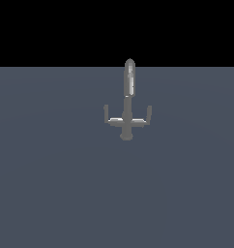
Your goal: Turn on the faucet by rotating a designated handle.
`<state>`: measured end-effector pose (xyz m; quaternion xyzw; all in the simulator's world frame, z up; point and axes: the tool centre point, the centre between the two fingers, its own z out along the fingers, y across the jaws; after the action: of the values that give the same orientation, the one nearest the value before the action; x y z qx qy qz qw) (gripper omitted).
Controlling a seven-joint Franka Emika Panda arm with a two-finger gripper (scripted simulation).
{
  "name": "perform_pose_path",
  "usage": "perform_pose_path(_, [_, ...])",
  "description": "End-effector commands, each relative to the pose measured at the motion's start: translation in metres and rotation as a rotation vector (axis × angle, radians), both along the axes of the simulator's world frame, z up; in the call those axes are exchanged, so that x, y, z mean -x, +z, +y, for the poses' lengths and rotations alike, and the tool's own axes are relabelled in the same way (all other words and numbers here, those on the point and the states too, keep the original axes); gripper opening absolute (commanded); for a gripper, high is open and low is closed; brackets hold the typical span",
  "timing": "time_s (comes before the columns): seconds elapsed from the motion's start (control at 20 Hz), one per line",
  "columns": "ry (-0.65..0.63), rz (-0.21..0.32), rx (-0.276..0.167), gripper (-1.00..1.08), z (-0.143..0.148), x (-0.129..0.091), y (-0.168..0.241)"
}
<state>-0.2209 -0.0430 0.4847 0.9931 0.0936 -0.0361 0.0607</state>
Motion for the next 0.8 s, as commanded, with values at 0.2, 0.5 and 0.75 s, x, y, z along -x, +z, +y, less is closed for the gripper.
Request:
perform_pose_path(0.2, [0.189,0.101,0.081,-1.00,-0.005,-0.020,-0.006])
perform_pose_path(0.5, [0.366,0.205,0.144,-1.00,-0.009,-0.039,-0.013])
perform_pose_path(0.75, [0.513,0.299,0.188,-1.00,-0.011,-0.057,-0.019])
